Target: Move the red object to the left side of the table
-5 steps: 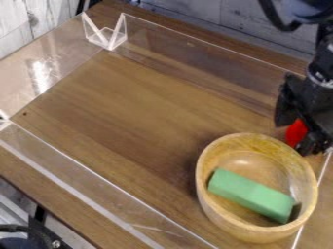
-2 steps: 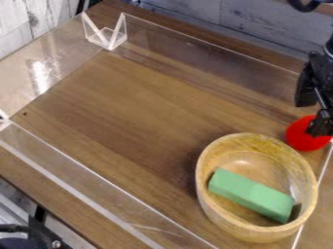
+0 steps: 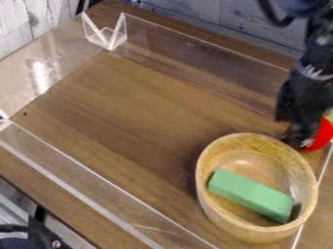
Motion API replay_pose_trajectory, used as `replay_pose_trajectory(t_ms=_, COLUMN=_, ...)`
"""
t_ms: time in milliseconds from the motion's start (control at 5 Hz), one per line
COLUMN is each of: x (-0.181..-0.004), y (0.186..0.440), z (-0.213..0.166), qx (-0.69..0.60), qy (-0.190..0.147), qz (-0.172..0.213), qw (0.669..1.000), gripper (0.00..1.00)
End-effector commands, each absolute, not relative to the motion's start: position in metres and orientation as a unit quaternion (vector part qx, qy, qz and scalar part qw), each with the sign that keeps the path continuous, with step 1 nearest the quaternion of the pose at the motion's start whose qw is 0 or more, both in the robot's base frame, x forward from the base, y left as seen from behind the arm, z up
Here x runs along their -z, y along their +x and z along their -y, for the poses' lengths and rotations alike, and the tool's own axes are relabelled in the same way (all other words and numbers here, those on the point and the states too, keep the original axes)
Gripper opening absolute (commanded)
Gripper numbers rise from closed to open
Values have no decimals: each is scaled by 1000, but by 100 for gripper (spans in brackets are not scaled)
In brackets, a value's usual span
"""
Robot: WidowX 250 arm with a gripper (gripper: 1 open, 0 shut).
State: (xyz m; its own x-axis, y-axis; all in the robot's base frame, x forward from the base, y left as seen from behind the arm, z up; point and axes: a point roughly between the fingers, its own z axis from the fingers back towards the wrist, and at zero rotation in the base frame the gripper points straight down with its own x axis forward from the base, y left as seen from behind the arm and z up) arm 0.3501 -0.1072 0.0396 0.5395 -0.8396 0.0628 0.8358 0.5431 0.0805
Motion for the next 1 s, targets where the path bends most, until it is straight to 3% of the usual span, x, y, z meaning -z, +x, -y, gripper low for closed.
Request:
replay_pose_trajectory(t_ms=0, x=-62, y=367, z=110, qx=494, qy=31, qz=92, qw=864, gripper=100)
replay_pose_trajectory(t_ms=200, x=-57, y=374, z=112, qx=514, qy=32, qz=93, qw=852, gripper=100)
replay_pose_trajectory(t_ms=600, x=-68, y=359, z=129, qx=471, qy=41, qz=93, qw=876, gripper=100)
replay_pose_trajectory(t_ms=800, x=-70, y=365, z=130, qx=461, qy=39, qz=92, qw=882, gripper=0)
